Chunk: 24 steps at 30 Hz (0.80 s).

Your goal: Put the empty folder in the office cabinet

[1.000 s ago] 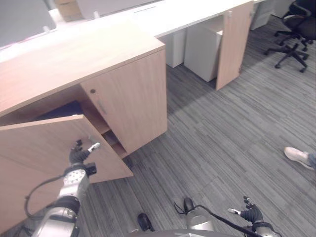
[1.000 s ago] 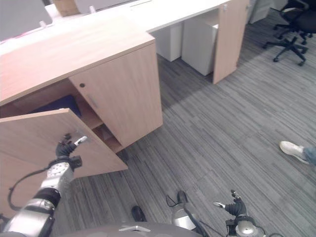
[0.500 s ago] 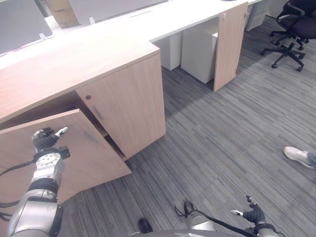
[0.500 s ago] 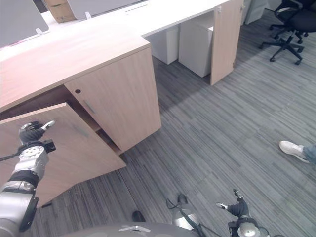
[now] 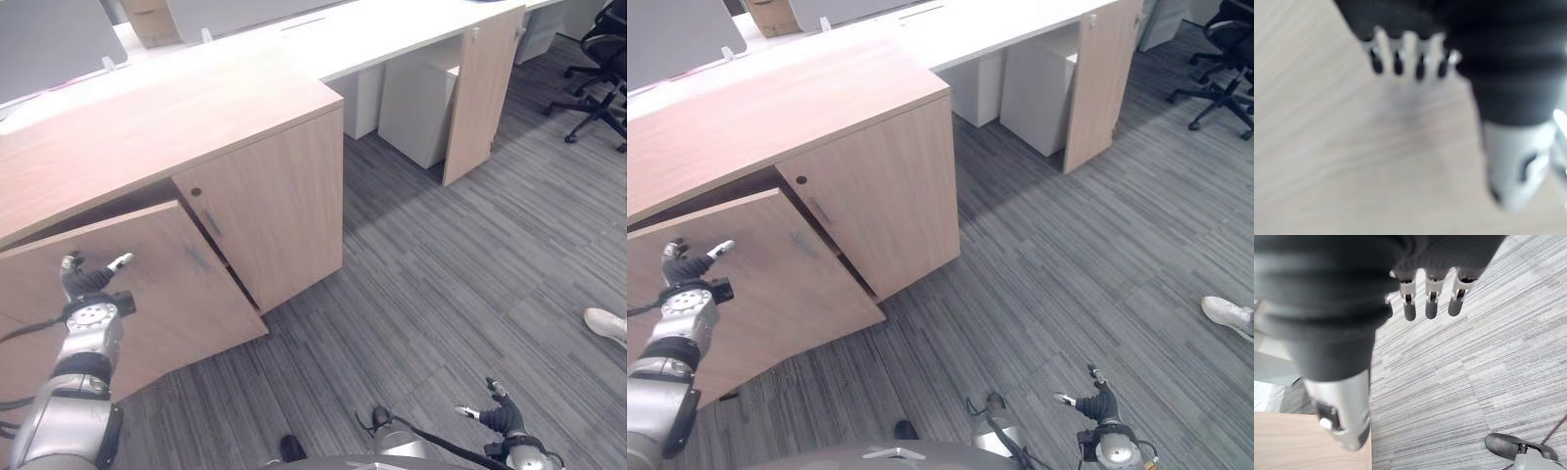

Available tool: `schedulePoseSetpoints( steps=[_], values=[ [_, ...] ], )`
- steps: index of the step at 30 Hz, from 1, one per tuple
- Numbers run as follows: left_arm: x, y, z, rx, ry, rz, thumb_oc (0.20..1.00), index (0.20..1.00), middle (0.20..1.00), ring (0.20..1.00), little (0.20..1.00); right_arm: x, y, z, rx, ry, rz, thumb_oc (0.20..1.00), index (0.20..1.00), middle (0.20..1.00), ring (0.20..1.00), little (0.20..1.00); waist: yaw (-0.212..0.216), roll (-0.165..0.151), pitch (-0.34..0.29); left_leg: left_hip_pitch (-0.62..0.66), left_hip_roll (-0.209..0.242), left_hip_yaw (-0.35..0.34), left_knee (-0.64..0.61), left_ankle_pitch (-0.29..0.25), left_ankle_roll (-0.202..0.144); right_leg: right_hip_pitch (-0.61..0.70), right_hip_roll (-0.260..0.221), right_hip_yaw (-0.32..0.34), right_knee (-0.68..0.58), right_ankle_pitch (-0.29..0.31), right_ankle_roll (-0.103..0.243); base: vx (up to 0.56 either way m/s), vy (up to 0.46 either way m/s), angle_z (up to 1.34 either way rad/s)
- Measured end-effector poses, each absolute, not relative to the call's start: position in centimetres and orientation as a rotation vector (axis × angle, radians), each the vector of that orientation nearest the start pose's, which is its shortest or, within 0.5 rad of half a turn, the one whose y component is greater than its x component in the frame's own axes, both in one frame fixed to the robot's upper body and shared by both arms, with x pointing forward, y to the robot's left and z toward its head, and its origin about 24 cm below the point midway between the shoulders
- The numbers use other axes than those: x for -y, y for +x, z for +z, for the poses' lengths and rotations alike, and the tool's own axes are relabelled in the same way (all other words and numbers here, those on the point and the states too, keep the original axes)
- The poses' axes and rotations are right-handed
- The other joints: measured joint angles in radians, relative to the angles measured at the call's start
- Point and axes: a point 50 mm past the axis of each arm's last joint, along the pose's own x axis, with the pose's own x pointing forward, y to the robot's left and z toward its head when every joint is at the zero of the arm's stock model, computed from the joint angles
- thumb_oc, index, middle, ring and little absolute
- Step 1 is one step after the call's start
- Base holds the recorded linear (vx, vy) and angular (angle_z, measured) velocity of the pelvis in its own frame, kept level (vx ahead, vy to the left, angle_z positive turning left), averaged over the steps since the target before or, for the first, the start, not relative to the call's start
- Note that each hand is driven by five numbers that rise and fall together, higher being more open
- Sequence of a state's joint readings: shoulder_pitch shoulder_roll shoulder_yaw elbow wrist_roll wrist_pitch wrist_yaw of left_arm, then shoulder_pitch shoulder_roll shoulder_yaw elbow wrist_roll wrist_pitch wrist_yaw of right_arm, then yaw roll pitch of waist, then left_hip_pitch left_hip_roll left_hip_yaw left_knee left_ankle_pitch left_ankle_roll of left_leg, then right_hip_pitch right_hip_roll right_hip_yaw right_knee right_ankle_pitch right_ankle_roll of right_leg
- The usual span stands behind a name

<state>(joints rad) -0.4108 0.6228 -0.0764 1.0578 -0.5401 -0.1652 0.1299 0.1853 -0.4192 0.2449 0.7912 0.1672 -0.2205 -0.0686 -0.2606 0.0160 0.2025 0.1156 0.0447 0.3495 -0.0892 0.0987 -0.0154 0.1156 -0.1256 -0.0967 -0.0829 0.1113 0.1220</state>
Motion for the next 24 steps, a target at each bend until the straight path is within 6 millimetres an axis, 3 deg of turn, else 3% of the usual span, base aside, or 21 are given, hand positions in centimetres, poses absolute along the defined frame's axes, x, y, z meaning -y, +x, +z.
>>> schedulePoseSetpoints(
  steps=[3,4,6,7,8,11,14,15,17,20,23,24],
  values=[
    [-32.4,26.3,-2.3,-0.422,0.063,0.482,1.000,1.000,1.000,1.000,1.000,25.3,12.2,-11.6,-0.773,-0.345,-0.030,1.000,1.000,1.000,1.000,1.000,0.023,0.000,0.001,-0.014,0.002,-0.021,0.000,-0.002,0.004,0.002,-0.001,0.001,0.002,-0.009,-0.003,-0.11,-0.121,0.14],
    [-29.9,25.9,-4.0,-0.445,0.039,0.415,1.000,1.000,1.000,1.000,1.000,24.8,12.1,-11.9,-0.785,-0.336,-0.021,1.000,1.000,1.000,1.000,1.000,0.030,0.000,0.001,-0.020,0.003,-0.049,0.000,-0.001,0.003,0.000,0.003,0.000,0.016,-0.029,-0.012,-0.08,-0.183,0.37],
    [-27.1,24.7,-6.2,-0.503,0.000,0.359,1.000,1.000,1.000,1.000,1.000,24.1,12.2,-12.1,-0.792,-0.320,-0.015,1.000,1.000,1.000,1.000,1.000,0.034,0.000,0.001,-0.039,0.004,-0.098,0.000,0.007,0.005,0.001,0.016,0.003,0.016,-0.042,-0.018,-0.08,-0.225,0.46],
    [-26.9,24.5,-6.4,-0.510,-0.005,0.355,1.000,1.000,1.000,1.000,1.000,24.0,12.2,-12.1,-0.793,-0.319,-0.014,1.000,1.000,1.000,1.000,1.000,0.034,-0.001,0.001,-0.040,0.004,-0.100,0.000,0.007,0.005,0.002,0.017,0.003,0.015,-0.043,-0.019,-0.05,-0.189,0.56],
    [-24.8,23.0,-8.3,-0.570,-0.041,0.322,1.000,1.000,1.000,1.000,1.000,23.6,12.3,-12.3,-0.803,-0.321,0.003,1.000,1.000,1.000,1.000,1.000,0.046,-0.004,0.003,-0.050,0.008,-0.123,0.000,0.006,0.005,0.007,0.025,0.000,0.014,-0.045,-0.019,-0.10,-0.360,0.44],
    [-22.6,19.2,-11.1,-0.676,-0.109,0.286,1.000,1.000,1.000,1.000,1.000,23.3,12.4,-12.7,-0.857,-0.305,0.032,1.000,1.000,1.000,1.000,1.000,0.085,-0.004,0.001,-0.056,0.021,-0.182,0.000,0.035,-0.002,0.030,0.051,-0.023,-0.001,-0.055,-0.034,-0.10,-0.332,0.42],
    [-22.2,15.5,-13.0,-0.815,-0.144,0.247,1.000,1.000,1.000,1.000,1.000,23.1,11.7,-13.5,-0.950,-0.282,0.092,1.000,1.000,1.000,1.000,1.000,0.124,-0.007,-0.011,-0.066,0.035,-0.218,0.000,0.037,-0.003,0.043,0.071,-0.055,0.000,-0.068,-0.052,-0.09,-0.258,0.43],
    [-22.2,15.5,-13.0,-0.815,-0.144,0.247,1.000,1.000,1.000,1.000,1.000,23.1,11.7,-13.5,-0.950,-0.282,0.092,1.000,1.000,1.000,1.000,1.000,0.124,-0.007,-0.011,-0.066,0.035,-0.218,0.000,0.037,-0.003,0.043,0.071,-0.055,0.000,-0.068,-0.052,-0.16,-0.398,0.49],
    [-22.2,10.7,-15.1,-0.987,-0.210,0.267,1.000,1.000,1.000,1.000,1.000,23.4,11.4,-14.2,-1.021,-0.299,0.156,1.000,1.000,1.000,1.000,1.000,0.190,0.011,-0.019,-0.077,0.045,-0.263,0.009,0.060,-0.016,0.058,0.100,-0.097,0.000,-0.075,-0.060,-0.12,-0.269,0.49],
    [-21.9,5.6,-16.6,-1.176,-0.287,0.281,1.000,1.000,1.000,1.000,1.000,23.5,10.8,-14.6,-1.076,-0.320,0.224,1.000,1.000,1.000,1.000,1.000,0.230,0.032,-0.033,-0.099,0.062,-0.298,0.018,0.077,-0.035,0.061,0.124,-0.139,0.006,-0.094,-0.082,-0.12,-0.145,0.49],
    [-21.4,2.2,-17.3,-1.314,-0.333,0.274,1.000,1.000,1.000,1.000,1.000,23.3,11.2,-14.7,-1.099,-0.321,0.287,1.000,1.000,1.000,1.000,1.000,0.251,0.044,-0.036,-0.140,0.069,-0.297,0.076,0.096,-0.056,0.042,0.132,-0.176,0.026,-0.110,-0.102,-0.13,-0.119,0.41],
    [-21.5,1.9,-17.3,-1.335,-0.331,0.253,1.000,1.000,1.000,1.000,1.000,23.3,11.3,-14.8,-1.115,-0.321,0.304,1.000,1.000,1.000,1.000,1.000,0.261,0.037,-0.033,-0.157,0.061,-0.275,0.090,0.133,-0.085,0.035,0.112,-0.190,0.038,-0.145,-0.123,-0.07,-0.077,0.43]
  ],
)
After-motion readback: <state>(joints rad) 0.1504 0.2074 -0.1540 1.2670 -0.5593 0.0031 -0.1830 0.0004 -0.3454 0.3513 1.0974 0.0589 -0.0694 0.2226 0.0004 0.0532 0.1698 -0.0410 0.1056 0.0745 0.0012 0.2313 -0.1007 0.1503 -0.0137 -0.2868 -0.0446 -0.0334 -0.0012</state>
